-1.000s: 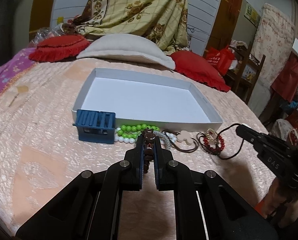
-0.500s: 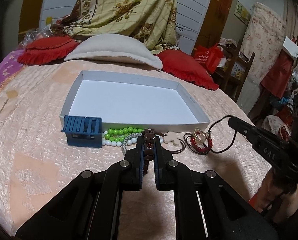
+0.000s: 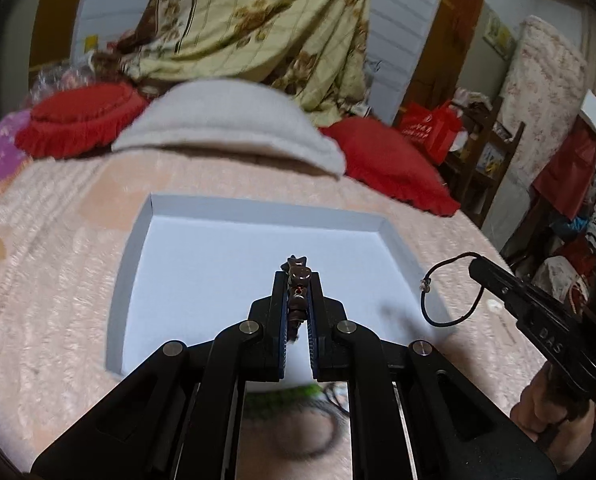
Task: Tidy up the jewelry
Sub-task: 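Carry both items over the white tray and open both tools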
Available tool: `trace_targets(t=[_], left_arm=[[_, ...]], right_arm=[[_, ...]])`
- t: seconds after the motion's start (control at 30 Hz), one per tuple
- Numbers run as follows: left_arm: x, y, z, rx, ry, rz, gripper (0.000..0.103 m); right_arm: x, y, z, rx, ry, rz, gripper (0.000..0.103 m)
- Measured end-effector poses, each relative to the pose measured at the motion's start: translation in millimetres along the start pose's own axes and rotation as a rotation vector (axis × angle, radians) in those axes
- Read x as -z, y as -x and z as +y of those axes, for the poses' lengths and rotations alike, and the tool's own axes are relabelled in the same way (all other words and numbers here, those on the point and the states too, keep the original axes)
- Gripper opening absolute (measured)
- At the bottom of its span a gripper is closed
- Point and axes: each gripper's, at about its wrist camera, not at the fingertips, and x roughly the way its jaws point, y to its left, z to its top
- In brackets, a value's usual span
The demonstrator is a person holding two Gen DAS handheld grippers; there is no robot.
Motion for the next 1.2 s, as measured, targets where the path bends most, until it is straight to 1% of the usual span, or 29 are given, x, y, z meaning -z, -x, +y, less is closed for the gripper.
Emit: trace_targets(t=[0.07,0.1,0.13,0.17,0.27,0.33,0.47,0.53,0.7,0.77,0.83,0.9,0.97,1.0,1.03,1.07,1.1,1.13,1.2], left_arm=[[6.2,-16.6,11.8,-0.032,0.023,0.038,0.007],[7.0,-22.4,16.6,-0.037,0.045,0.062,0.007],[6.2,-25.4,20.9,-0.016,0.072,0.075,0.007],[4.8,-24.9,23.3,-0.001,0.085,0.074,0.007],[1.0,-22.4,27.6,-0.012,0.091,0.063,0.007],[3.6,-31.3,34.1,-0.045,0.113,0.108,0.007],[15.2,-48.6,39.2,-0.160,0.095,0.196,0.007],[18.1,-49.8,39.8,-0.198,0.079,0.212,0.007],[19.1,-46.3,38.3,-0.267,0.041,0.193,0.008],[20.3,-44.7,39.1,-0.281,0.030,0.191,0.008],[21.5,-45.6,41.4,-0.288,0.035,0.199,0.013],[21.4,-47.2,44.3,-0.291,0.048,0.203,0.030],[20.8,-47.0,44.9,-0.294,0.058,0.199,0.035],[20.4,-46.9,44.6,-0.297,0.058,0.198,0.036],[19.7,-46.2,44.6,-0.301,0.057,0.198,0.038],[18.8,-45.2,44.3,-0.310,0.056,0.192,0.045],[17.6,-43.8,44.4,-0.319,0.057,0.182,0.052],[15.8,-40.7,44.5,-0.330,0.058,0.164,0.055],[13.0,-35.5,44.8,-0.336,0.058,0.134,0.069]], right_arm=[[3.4,-18.8,-2.2,-0.014,-0.020,0.048,0.003],[5.1,-28.9,-3.0,-0.036,-0.031,0.078,0.003],[6.4,-35.9,-2.6,-0.052,-0.042,0.093,0.003],[7.1,-42.5,-1.8,-0.082,-0.059,0.103,0.003],[6.2,-50.5,-0.9,-0.124,-0.087,0.101,0.003],[8.9,-60.3,-4.1,-0.110,-0.096,0.132,0.003],[23.5,-89.3,-17.9,-0.018,-0.114,0.263,0.003],[26.4,-91.2,-23.7,-0.012,-0.117,0.277,0.002],[26.3,-88.8,-27.5,-0.010,-0.122,0.274,0.003],[27.2,-87.8,-28.4,-0.015,-0.124,0.269,0.004],[28.0,-85.7,-30.2,-0.022,-0.132,0.267,0.005],[28.0,-84.5,-32.0,-0.021,-0.135,0.264,0.007],[27.5,-82.4,-32.8,-0.023,-0.140,0.255,0.012],[26.8,-81.0,-33.3,-0.025,-0.141,0.247,0.019],[26.0,-79.0,-33.9,-0.027,-0.143,0.236,0.031],[24.0,-74.5,-34.7,-0.026,-0.146,0.210,0.036],[21.7,-70.2,-34.9,-0.023,-0.147,0.185,0.040],[19.4,-65.6,-35.3,-0.023,-0.148,0.160,0.041],[14.6,-55.4,-35.7,-0.032,-0.151,0.121,0.044]])
